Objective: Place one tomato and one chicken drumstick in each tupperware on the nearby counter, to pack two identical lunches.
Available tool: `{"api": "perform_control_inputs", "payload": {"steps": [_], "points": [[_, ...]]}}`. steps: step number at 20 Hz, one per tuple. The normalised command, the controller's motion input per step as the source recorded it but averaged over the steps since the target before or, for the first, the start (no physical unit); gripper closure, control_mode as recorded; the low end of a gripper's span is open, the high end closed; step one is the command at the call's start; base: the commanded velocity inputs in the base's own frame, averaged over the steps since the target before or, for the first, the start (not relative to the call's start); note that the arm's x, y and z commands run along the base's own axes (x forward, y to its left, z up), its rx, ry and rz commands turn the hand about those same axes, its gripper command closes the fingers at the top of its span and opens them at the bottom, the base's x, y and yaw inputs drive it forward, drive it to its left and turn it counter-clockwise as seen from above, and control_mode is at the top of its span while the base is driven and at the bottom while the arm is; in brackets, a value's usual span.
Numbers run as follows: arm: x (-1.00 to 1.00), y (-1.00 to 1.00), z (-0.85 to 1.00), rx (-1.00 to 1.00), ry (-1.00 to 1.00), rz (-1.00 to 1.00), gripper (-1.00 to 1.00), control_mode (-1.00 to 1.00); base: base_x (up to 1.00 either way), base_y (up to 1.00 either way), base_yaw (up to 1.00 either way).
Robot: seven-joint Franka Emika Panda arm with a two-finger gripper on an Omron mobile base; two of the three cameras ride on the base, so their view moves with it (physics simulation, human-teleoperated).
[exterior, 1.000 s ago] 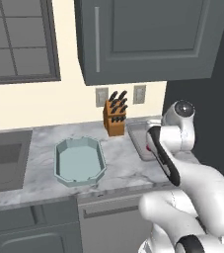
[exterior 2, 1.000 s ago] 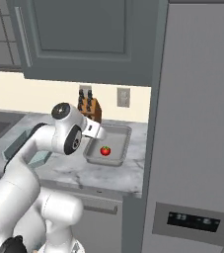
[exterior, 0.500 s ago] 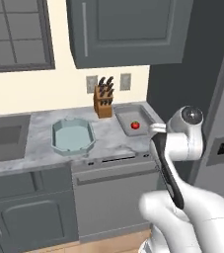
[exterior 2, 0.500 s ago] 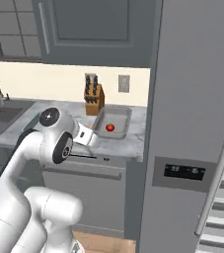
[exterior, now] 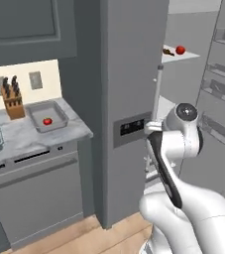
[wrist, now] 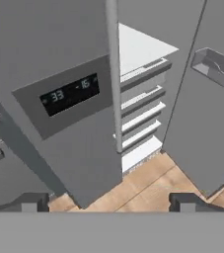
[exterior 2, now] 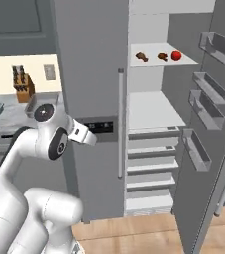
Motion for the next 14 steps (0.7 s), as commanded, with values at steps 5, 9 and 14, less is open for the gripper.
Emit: {"api": "perform_control_inputs", "payload": {"steps": [5,9,14], "points": [[0.0,0.0,0.0,0.0,0.0,0.0,-1.0,1.0,0.51,-0.99,-0.21],[0.0,0.0,0.0,0.0,0.0,0.0,-1.0,1.0,0.96,-0.65,0.1],[0.0,0.0,0.0,0.0,0.0,0.0,-1.0,1.0,0.9,-0.33,0.25]]}}
